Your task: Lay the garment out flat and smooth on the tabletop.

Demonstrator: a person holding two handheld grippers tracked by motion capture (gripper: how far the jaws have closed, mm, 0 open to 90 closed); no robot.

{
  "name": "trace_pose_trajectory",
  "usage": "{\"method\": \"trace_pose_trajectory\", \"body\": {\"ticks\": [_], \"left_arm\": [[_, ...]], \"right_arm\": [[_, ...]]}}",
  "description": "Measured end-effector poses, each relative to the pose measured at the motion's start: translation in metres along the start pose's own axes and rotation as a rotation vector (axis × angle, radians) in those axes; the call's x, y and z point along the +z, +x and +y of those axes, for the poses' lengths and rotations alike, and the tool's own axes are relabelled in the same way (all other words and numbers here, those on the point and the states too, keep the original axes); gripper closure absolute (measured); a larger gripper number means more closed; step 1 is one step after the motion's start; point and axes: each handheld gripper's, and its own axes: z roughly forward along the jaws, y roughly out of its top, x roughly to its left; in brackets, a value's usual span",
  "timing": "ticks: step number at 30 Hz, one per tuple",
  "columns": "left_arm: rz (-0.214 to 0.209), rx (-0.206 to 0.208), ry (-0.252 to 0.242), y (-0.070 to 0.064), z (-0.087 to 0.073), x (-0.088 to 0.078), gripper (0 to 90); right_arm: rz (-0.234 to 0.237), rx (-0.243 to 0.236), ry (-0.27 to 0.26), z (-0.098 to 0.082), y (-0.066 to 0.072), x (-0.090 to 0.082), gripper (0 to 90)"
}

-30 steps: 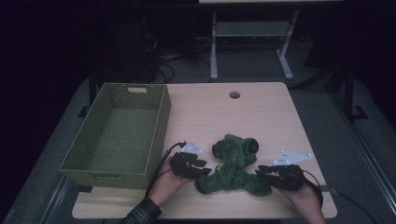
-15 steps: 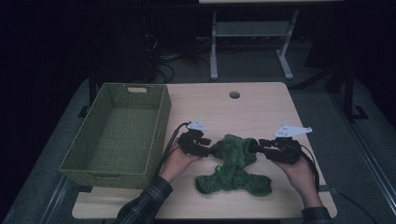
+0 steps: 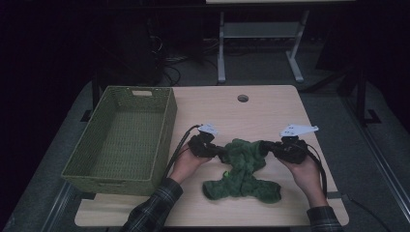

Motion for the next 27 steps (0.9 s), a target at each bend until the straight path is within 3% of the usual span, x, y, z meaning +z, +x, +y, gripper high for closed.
{"method": "trace_pose_trajectory", "body": {"ticks": [5, 8, 10, 15, 20, 27], "left_arm": [[0.066, 0.027, -0.104, -0.003, 0.013, -0.035, 85.3], [0.102, 0.048, -0.148, -0.008, 0.018, -0.050, 85.4], [0.113, 0.056, -0.155, -0.012, 0.018, -0.056, 85.4], [0.098, 0.074, -0.067, -0.021, 0.001, -0.047, 85.2], [0.065, 0.027, 0.011, -0.021, -0.020, -0.032, 84.9], [0.033, -0.021, 0.077, -0.014, -0.030, -0.006, 84.4]], "right_arm": [[-0.028, -0.002, -0.073, 0.009, -0.006, -0.020, 86.6], [-0.033, -0.015, -0.116, 0.014, -0.005, -0.029, 86.7], [-0.036, -0.024, -0.109, 0.014, -0.004, -0.029, 86.7], [-0.015, -0.010, -0.027, -0.006, -0.001, -0.009, 86.7], [0.006, -0.006, 0.094, -0.030, 0.006, 0.008, 86.6], [0.006, 0.022, 0.193, -0.043, 0.003, 0.026, 86.6]]}}
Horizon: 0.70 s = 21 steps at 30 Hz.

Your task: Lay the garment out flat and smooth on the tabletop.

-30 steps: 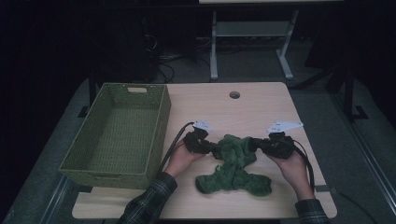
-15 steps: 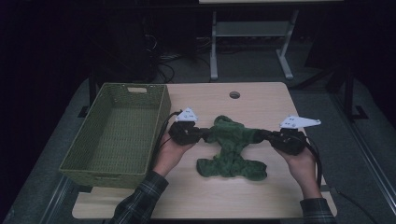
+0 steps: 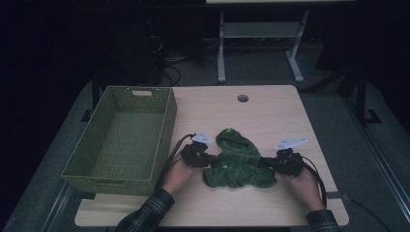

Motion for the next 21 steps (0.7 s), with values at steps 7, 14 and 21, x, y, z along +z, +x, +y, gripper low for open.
{"method": "trace_pose_trajectory", "body": {"ticks": [7, 14, 21], "left_arm": [[0.020, 0.002, 0.030, 0.006, -0.002, 0.011, 83.0], [0.045, 0.007, -0.042, 0.001, 0.002, -0.006, 61.8], [0.012, 0.008, -0.092, -0.010, 0.003, -0.027, 50.1]], "right_arm": [[0.008, 0.007, 0.025, -0.001, -0.001, 0.009, 85.9], [0.017, 0.002, -0.038, 0.000, 0.000, -0.007, 67.3], [0.020, 0.009, -0.138, 0.003, -0.001, -0.038, 59.0]]}}
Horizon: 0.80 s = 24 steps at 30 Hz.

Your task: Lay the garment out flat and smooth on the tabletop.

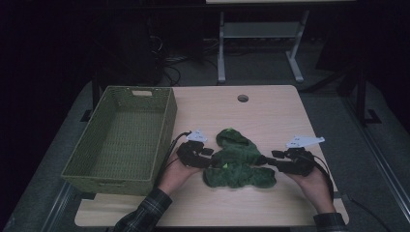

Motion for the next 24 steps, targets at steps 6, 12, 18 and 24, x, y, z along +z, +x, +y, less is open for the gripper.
{"method": "trace_pose_trajectory", "body": {"ticks": [6, 12, 18, 24], "left_arm": [[-0.021, 0.020, 0.004, -0.018, -0.009, -0.009, 45.6], [-0.025, 0.034, 0.034, -0.029, -0.027, -0.011, 41.2], [-0.028, 0.056, 0.022, -0.039, -0.028, -0.009, 43.1], [-0.069, 0.105, 0.022, -0.053, -0.018, 0.006, 46.3]], "right_arm": [[0.003, -0.001, -0.064, 0.014, -0.001, -0.015, 60.7], [0.016, -0.027, -0.072, 0.036, 0.001, 0.003, 62.1], [0.034, -0.037, -0.054, 0.061, -0.003, 0.032, 62.5], [0.063, -0.048, -0.003, 0.084, -0.004, 0.064, 62.2]]}}
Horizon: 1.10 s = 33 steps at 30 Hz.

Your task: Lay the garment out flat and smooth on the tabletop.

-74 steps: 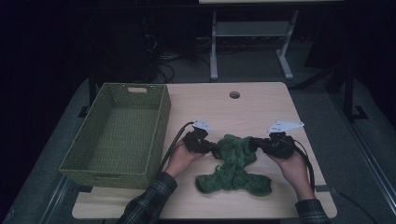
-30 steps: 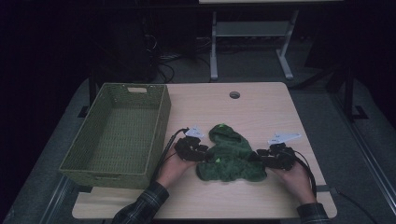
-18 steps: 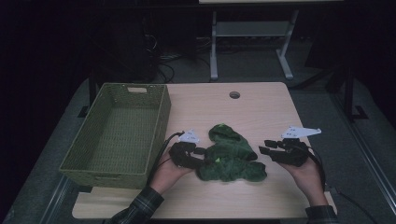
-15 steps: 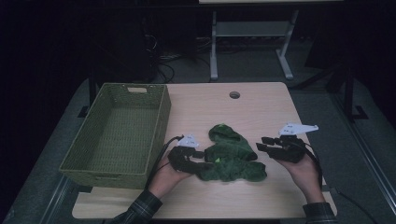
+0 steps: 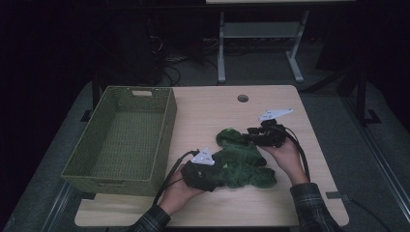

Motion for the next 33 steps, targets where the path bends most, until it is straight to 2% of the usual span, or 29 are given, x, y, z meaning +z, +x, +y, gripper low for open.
{"method": "trace_pose_trajectory", "body": {"ticks": [2, 7, 9, 10, 13, 15, 17, 21, 22, 24, 25, 27, 29, 33], "left_arm": [[-0.015, 0.006, 0.001, -0.002, 0.005, 0.007, 47.0], [-0.013, 0.028, -0.019, -0.003, 0.015, 0.020, 47.2], [-0.015, 0.013, -0.007, 0.000, 0.015, 0.030, 47.1], [-0.016, 0.015, 0.006, 0.002, 0.015, 0.034, 47.1], [-0.014, 0.023, 0.031, 0.004, 0.013, 0.044, 47.9], [-0.011, 0.027, 0.032, 0.005, 0.012, 0.047, 51.4], [-0.012, 0.016, 0.031, 0.007, 0.011, 0.048, 55.7], [-0.007, 0.026, 0.046, 0.008, 0.009, 0.049, 66.1], [-0.006, 0.028, 0.047, 0.008, 0.009, 0.050, 68.3], [-0.005, 0.027, 0.054, 0.008, 0.008, 0.051, 73.7], [-0.006, 0.026, 0.060, 0.009, 0.008, 0.051, 76.0], [-0.014, 0.030, 0.074, 0.009, 0.008, 0.050, 80.4], [-0.018, 0.021, 0.072, 0.008, 0.008, 0.050, 82.6], [-0.029, 0.019, 0.081, 0.007, 0.008, 0.049, 83.8]], "right_arm": [[0.005, -0.005, 0.008, 0.005, 0.000, 0.007, 62.1], [0.017, -0.018, 0.030, 0.016, 0.001, 0.024, 59.8], [0.010, -0.028, 0.021, 0.018, 0.000, 0.028, 58.6], [0.016, -0.018, 0.037, 0.021, -0.001, 0.033, 56.9], [0.021, -0.029, 0.047, 0.024, -0.003, 0.043, 54.0], [0.013, -0.033, 0.053, 0.025, -0.002, 0.052, 53.6], [0.022, -0.033, 0.084, 0.025, -0.002, 0.062, 50.6], [0.033, -0.069, 0.126, 0.025, 0.002, 0.079, 46.8], [0.031, -0.078, 0.142, 0.025, 0.003, 0.083, 47.8], [-0.009, -0.111, 0.157, 0.025, 0.005, 0.089, 64.1], [-0.014, -0.111, 0.154, 0.025, 0.004, 0.090, 68.3], [-0.026, -0.099, 0.153, 0.025, 0.000, 0.091, 82.3], [-0.038, -0.081, 0.131, 0.026, -0.007, 0.088, 85.6], [-0.066, -0.043, 0.057, 0.029, -0.021, 0.075, 86.6]]}}
